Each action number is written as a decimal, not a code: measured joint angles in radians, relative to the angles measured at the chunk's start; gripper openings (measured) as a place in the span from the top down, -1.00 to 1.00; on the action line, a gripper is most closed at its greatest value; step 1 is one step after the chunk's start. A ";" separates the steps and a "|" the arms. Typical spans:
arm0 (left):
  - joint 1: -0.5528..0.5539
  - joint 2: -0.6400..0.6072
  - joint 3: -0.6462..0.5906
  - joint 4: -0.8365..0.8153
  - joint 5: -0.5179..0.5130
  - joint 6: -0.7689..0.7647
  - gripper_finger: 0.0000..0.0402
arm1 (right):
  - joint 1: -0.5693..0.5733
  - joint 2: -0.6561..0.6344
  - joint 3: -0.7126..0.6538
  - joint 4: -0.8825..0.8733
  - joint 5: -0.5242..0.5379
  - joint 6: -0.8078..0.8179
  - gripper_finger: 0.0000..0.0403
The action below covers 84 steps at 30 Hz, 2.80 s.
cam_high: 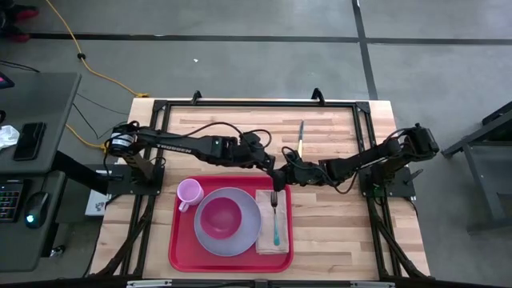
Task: Set up tray
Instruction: Put the blue spoon beside the blue plate on the peach napkin
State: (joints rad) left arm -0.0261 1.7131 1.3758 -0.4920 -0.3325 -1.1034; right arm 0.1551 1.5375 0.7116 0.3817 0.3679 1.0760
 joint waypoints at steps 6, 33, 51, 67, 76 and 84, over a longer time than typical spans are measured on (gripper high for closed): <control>0.000 -0.004 0.000 0.026 -0.002 0.020 0.31 | 0.000 0.000 0.000 0.002 0.000 0.020 1.00; 0.016 -0.060 0.000 -0.086 -0.017 0.072 0.31 | -0.086 -0.124 0.000 -0.069 0.043 -0.088 1.00; 0.252 -0.229 0.000 -0.244 0.198 0.290 0.31 | -0.131 -0.244 0.000 -0.058 0.372 -0.056 1.00; 0.365 -0.239 0.000 -0.368 0.305 0.418 0.31 | -0.121 -0.244 0.000 0.072 0.641 -0.085 1.00; 0.367 -0.238 -0.080 -0.357 0.304 0.454 0.31 | -0.075 -0.244 0.000 -0.009 0.630 0.067 1.00; 0.367 -0.241 -0.135 -0.372 0.324 0.471 0.31 | 0.038 -0.243 0.000 -0.065 0.689 0.180 1.00</control>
State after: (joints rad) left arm 0.3405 1.4723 1.2410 -0.8642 -0.0087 -0.6323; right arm 0.1926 1.2940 0.7116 0.3172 1.0572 1.2564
